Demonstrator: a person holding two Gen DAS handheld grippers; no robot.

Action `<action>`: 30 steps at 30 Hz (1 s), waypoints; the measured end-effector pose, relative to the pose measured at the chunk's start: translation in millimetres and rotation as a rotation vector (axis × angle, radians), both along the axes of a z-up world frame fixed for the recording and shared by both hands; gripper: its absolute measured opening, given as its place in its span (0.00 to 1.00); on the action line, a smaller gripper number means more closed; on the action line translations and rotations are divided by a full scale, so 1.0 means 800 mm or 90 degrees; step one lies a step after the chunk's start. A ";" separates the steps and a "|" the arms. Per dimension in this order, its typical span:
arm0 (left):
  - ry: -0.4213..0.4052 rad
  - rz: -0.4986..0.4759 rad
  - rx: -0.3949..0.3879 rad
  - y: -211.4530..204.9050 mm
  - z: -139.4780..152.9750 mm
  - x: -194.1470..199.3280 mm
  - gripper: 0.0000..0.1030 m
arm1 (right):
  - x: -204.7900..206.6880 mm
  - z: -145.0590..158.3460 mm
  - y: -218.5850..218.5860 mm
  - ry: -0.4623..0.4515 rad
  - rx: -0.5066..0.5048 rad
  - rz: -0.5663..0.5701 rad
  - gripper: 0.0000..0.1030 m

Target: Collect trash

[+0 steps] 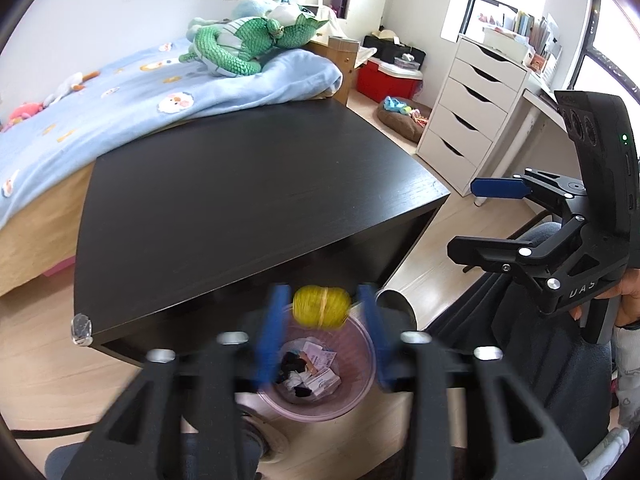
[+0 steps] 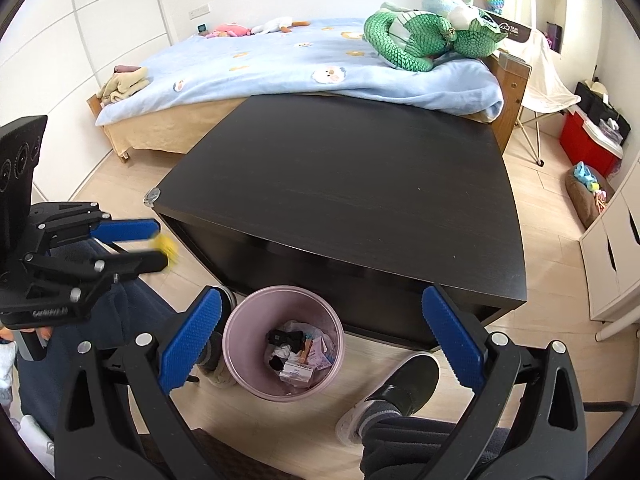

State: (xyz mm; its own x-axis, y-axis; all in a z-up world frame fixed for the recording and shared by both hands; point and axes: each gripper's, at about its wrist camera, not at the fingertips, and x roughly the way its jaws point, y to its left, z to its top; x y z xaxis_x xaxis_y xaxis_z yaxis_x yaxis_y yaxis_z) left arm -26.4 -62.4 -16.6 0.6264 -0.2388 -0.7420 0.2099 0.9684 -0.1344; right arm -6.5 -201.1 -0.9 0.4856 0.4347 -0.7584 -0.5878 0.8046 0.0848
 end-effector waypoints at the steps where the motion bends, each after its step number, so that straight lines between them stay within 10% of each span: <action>1: -0.001 0.002 -0.004 0.001 0.000 0.000 0.70 | 0.000 0.000 0.000 0.001 0.001 -0.001 0.96; 9: -0.005 0.044 -0.001 0.014 -0.004 0.001 0.92 | 0.000 -0.001 -0.001 0.002 0.001 0.001 0.97; 30: -0.037 0.099 0.015 0.057 0.013 0.030 0.93 | 0.029 0.034 0.022 -0.040 0.022 -0.010 0.97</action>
State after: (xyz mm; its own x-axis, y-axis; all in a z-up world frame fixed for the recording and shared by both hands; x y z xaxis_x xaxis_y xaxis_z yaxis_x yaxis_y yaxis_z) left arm -2.2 -17.1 -6.2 0.6966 -0.1184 -0.7076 0.0645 0.9926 -0.1027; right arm 16.6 -183.2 26.5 0.5391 0.4522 -0.7106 -0.5804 0.8108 0.0756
